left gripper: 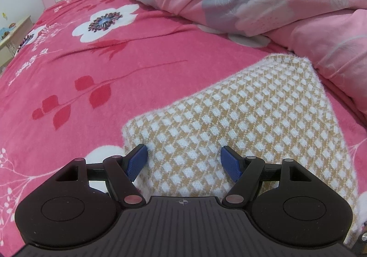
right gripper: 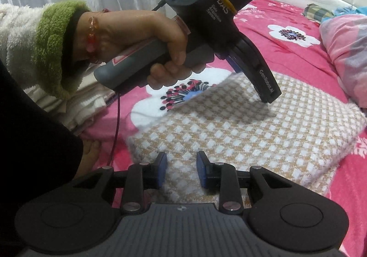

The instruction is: Fold clothes

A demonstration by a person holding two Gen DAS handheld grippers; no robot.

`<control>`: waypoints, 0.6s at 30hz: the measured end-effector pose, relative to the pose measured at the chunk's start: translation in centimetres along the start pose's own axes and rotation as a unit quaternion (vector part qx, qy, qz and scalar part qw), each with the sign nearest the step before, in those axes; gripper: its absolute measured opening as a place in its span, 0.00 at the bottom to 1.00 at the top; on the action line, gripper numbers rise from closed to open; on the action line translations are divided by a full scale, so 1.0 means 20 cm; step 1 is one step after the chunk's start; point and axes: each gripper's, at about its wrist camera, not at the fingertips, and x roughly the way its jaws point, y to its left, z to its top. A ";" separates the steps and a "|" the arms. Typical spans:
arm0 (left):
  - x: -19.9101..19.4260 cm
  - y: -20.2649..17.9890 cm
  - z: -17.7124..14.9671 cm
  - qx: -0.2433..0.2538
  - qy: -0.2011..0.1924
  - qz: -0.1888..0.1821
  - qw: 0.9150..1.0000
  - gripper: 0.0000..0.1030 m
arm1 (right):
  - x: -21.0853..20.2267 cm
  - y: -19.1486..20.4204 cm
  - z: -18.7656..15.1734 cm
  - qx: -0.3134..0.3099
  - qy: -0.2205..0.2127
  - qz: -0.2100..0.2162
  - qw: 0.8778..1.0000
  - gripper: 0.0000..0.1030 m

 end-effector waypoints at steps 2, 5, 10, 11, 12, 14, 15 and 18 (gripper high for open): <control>0.00 0.00 0.00 0.001 0.000 0.000 1.000 0.70 | 0.00 0.00 0.00 0.000 -0.001 0.000 1.000 0.29; 0.00 0.01 0.00 0.001 -0.001 -0.002 1.000 0.70 | 0.00 0.00 0.00 -0.001 -0.002 -0.001 1.000 0.29; -0.14 0.09 -0.02 -0.021 -0.026 -0.048 0.998 0.66 | -0.02 0.00 -0.01 0.000 -0.006 -0.002 1.000 0.30; -0.20 0.12 -0.04 -0.033 -0.040 -0.065 0.997 0.66 | -0.03 -0.01 0.00 0.002 -0.009 -0.003 1.000 0.30; -0.28 0.16 -0.09 -0.041 -0.057 -0.089 0.994 0.66 | -0.07 -0.01 0.01 0.005 -0.015 -0.004 1.000 0.30; -0.41 0.19 -0.20 -0.037 -0.082 -0.125 0.988 0.66 | -0.17 -0.05 0.03 0.024 -0.038 -0.011 0.999 0.30; -0.46 0.19 -0.25 -0.025 -0.092 -0.139 0.986 0.66 | -0.23 -0.07 0.04 0.035 -0.053 -0.018 0.998 0.30; -0.56 0.12 -0.44 0.027 -0.101 -0.157 0.982 0.66 | -0.21 -0.11 -0.02 0.054 -0.026 -0.039 0.997 0.30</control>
